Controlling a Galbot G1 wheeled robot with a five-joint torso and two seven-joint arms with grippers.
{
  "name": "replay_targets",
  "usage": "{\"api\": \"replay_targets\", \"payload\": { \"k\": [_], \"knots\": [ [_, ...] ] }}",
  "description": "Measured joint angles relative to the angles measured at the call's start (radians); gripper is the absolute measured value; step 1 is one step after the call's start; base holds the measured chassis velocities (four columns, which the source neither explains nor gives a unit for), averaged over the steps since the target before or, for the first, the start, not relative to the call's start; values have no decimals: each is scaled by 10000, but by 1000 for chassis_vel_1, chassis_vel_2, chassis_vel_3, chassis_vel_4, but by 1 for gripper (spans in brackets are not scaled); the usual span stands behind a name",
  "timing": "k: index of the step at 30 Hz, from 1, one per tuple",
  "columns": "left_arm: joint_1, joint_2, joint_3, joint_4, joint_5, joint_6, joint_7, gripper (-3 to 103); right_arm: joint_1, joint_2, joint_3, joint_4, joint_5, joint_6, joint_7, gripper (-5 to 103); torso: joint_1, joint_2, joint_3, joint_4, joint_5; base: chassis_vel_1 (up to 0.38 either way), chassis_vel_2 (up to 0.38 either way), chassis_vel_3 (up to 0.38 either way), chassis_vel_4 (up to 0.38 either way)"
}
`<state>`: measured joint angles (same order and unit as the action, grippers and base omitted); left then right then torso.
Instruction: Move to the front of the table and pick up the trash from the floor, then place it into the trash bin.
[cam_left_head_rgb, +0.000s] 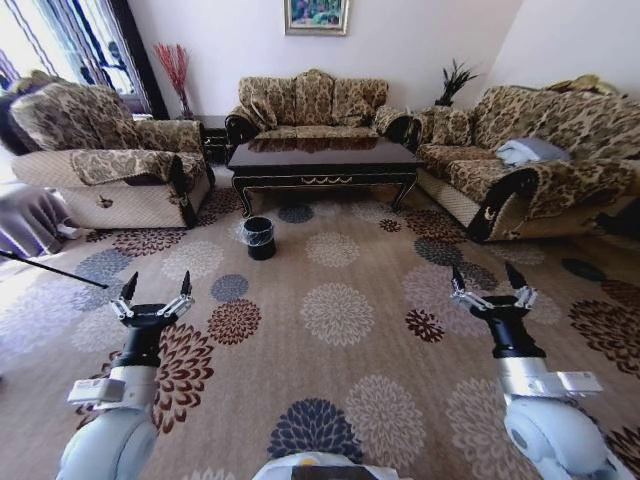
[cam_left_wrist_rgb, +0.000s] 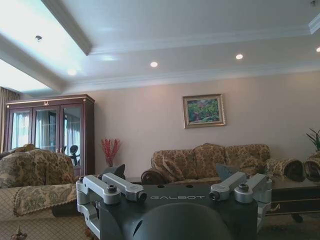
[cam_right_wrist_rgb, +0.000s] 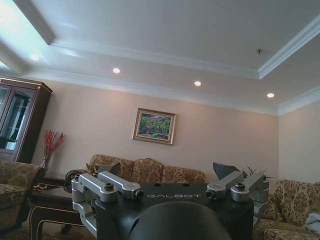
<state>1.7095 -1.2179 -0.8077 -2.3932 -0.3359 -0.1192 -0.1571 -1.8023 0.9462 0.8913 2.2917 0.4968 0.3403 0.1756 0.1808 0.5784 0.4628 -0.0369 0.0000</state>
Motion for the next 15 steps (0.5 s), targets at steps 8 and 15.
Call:
{"api": "replay_targets", "payload": {
  "k": [8, 15],
  "knots": [
    [-70, -30, 14, 42, -40, -5, 7, 100, 30, -83, 479, -282, -33, 338, -920, 100, 132, 317, 185, 0, 0, 0, 0, 0, 0],
    [-115, -50, 36, 93, -47, -7, 28, 100, 65, -185, 756, -477, 296, 596, -1576, 100, 236, 591, 354, 0, 0, 0, 0, 0, 0]
  ]
}}
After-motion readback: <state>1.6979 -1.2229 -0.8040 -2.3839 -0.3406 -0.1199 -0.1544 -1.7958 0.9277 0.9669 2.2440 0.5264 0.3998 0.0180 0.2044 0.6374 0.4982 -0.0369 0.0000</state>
